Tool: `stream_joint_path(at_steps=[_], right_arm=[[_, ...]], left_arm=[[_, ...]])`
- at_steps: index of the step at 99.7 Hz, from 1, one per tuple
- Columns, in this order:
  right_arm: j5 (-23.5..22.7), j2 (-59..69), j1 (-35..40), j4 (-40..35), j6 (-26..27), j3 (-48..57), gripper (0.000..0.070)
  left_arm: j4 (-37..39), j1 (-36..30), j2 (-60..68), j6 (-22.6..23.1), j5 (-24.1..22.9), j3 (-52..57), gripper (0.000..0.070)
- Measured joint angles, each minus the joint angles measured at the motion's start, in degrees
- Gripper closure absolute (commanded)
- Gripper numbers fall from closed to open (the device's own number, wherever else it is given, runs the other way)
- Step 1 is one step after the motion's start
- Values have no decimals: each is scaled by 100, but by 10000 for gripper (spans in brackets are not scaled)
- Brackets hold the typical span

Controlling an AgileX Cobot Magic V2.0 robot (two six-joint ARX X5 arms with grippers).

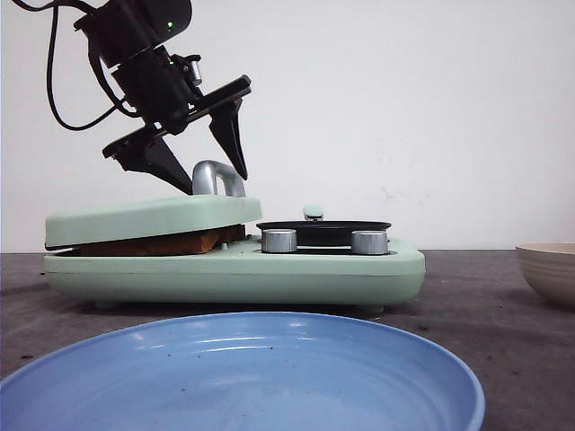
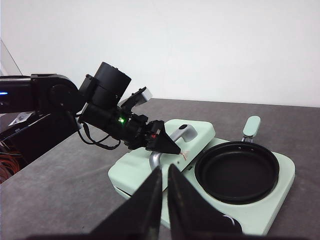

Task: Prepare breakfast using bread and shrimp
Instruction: 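Open the left gripper and lift it off the lid handle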

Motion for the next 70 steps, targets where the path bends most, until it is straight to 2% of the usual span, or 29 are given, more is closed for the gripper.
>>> stream_joint_path(at_steps=[19,34,41,47,52,65,70], right_arm=[[125,-4,0,0,26,0,691],[723,9,0,2,269,0,691],[1088,28,0,2,404,0,691],[1272,90,0,4,492,0,691],[1353,184,-2,4,542,-2,691],[1449,507,-48,-26,688,-2,691],[1506,651,-92,-48,761,0,691]], left_arm=[[-389,7,-195,2,13,96,219],[-693,-13,-813,0,55,114,248],[-968,-77,-1152,39,72,175,349],[-1233,-177,-1443,149,72,188,405],[-1475,-293,-1663,267,76,188,450],[-1832,-623,-2175,621,85,188,637],[-1873,-730,-2400,737,85,188,682]])
